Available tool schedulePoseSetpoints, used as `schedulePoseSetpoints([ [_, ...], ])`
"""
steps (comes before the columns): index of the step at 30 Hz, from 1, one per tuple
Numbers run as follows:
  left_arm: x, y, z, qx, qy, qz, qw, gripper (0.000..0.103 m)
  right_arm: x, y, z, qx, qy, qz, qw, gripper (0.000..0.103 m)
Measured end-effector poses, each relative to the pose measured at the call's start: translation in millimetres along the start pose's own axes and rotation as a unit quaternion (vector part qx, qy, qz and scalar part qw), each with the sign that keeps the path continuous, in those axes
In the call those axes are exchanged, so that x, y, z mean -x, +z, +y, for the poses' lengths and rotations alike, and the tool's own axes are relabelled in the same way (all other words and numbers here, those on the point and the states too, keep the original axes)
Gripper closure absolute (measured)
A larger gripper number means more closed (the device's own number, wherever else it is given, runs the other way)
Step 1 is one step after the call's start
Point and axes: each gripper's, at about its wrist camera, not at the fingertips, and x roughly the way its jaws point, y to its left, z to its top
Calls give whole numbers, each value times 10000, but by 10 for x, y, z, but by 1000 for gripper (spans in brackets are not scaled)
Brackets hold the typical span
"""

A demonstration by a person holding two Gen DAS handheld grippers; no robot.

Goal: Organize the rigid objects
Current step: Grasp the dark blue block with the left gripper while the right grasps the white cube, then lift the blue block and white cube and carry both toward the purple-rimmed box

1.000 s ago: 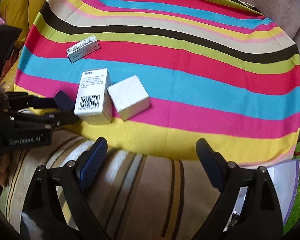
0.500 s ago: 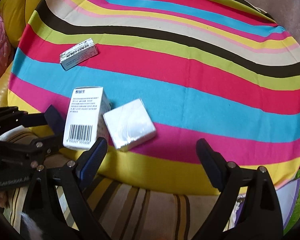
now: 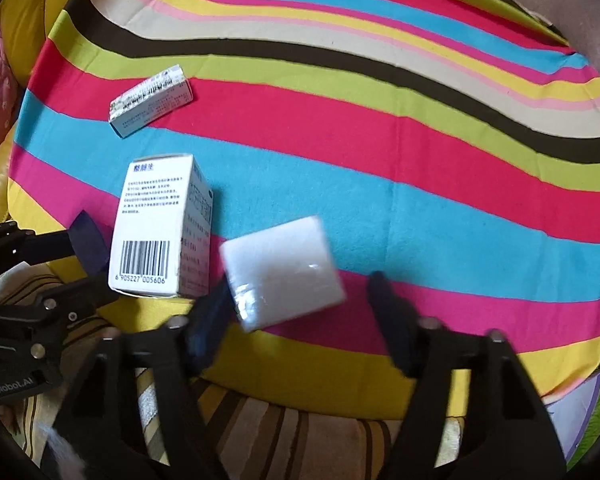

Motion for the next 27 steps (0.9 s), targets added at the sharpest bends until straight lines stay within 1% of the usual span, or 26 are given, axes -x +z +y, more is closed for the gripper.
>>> schedulePoseSetpoints([
  [2,9,2,-3,31,20,-29,10000,50,17,-8,-11,-33,41,-30,10000,50],
  [3,15,3,1,45,37,-44,10000,50,26,-13,-9,-29,28,-43,10000,51],
  [8,70,16,-28,75,174,-194,9996,50,111,-56,-9,-69,-111,-178,9998,51],
  [16,262,17,-152,127,330,-637,9973,50,357,-167,-46,-263,-242,-492,9981,51],
  [21,385,-21,-254,68,299,-747,9967,50,493,-232,-89,-402,-258,-619,9969,51],
  [27,460,-93,-359,9,279,-791,9965,50,516,-253,-133,-509,-240,-690,9960,51],
])
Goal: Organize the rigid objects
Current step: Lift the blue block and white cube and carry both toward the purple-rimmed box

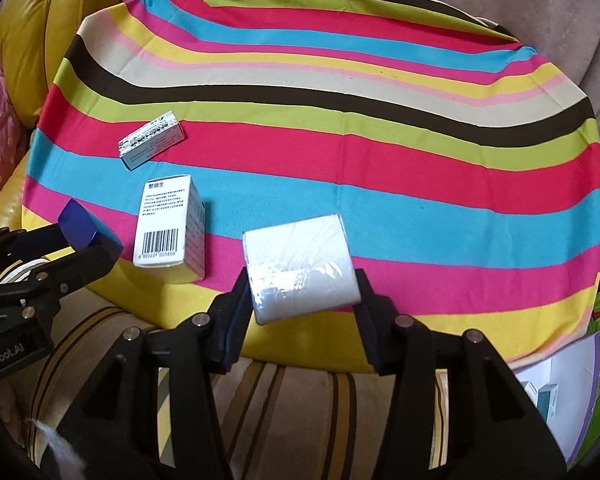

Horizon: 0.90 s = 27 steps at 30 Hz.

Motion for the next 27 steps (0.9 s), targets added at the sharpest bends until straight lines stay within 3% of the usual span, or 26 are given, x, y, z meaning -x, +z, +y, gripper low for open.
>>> schedulePoseSetpoints([
  [27,158,-155,-475,-380,-302,-33,9988,50,415,-253,-222,-343,-30,-137,9993,51],
])
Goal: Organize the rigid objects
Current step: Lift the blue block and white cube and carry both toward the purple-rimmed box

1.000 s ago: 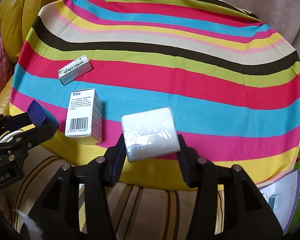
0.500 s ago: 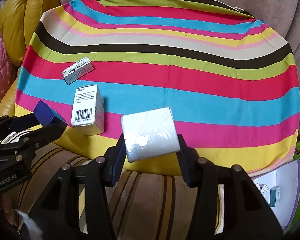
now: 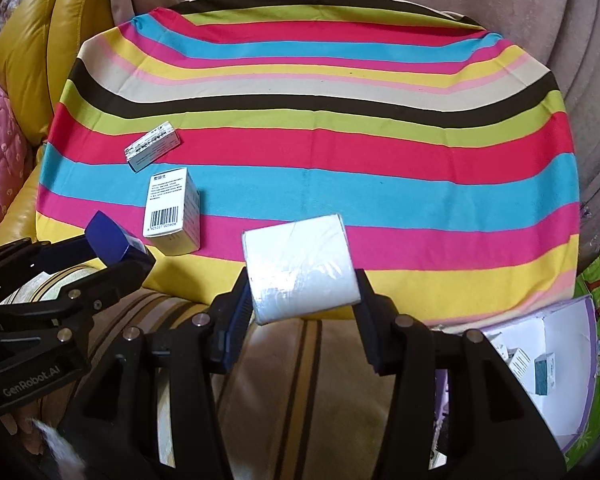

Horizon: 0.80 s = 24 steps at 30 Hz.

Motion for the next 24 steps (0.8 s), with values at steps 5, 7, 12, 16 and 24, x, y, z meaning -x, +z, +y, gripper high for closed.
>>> schedulePoseSetpoints([
  [5,14,-21,-102,-88,-51,2,9999,50,88,-63,-71,-107,-11,-25,9999,51],
  [7,24,-34,-154,-136,-65,-3,9999,50,110,-81,-95,-138,-12,-31,9999,51],
  [12,53,-52,-265,-237,-109,-23,9997,50,168,-145,-160,-204,-24,-27,9998,51],
  [16,60,-57,-332,-297,-110,-6,9995,50,200,-199,-226,-271,-8,-18,9996,51],
  [24,77,-71,-459,-444,-172,-5,9989,50,254,-290,-376,-411,-44,12,9991,51],
])
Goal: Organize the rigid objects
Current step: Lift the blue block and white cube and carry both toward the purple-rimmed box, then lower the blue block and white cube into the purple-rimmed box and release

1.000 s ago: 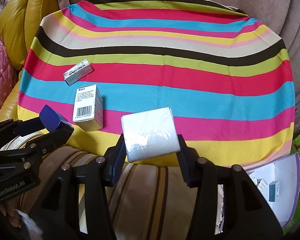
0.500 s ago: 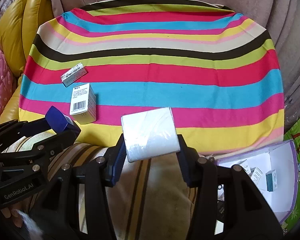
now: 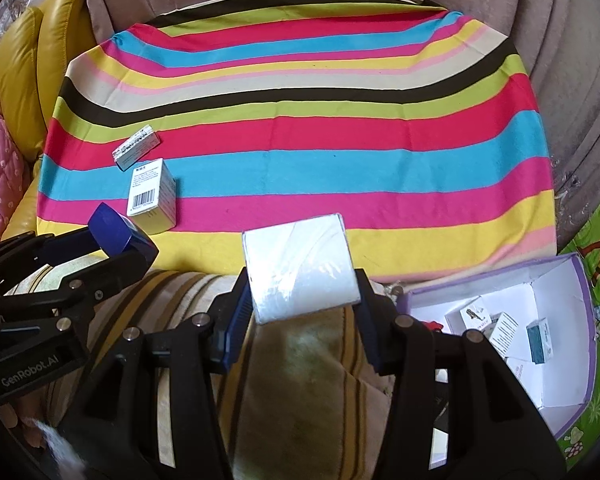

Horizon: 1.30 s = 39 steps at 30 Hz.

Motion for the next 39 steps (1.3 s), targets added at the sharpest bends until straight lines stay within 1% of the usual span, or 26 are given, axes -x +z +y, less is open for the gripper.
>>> schedulePoseSetpoints([
  [10,-21,-20,-207,-155,-142,78,9997,50,98,-149,-214,-190,-108,22,9998,51],
  [19,-36,-22,-422,-351,-231,118,9990,50,196,-294,-510,-441,-238,50,9987,51],
  [30,-85,-56,-749,-697,-349,215,9967,50,299,-446,-881,-806,-427,54,9958,51],
  [39,-126,-45,-1011,-1003,-421,288,9937,50,379,-508,-1064,-965,-497,29,9941,51],
])
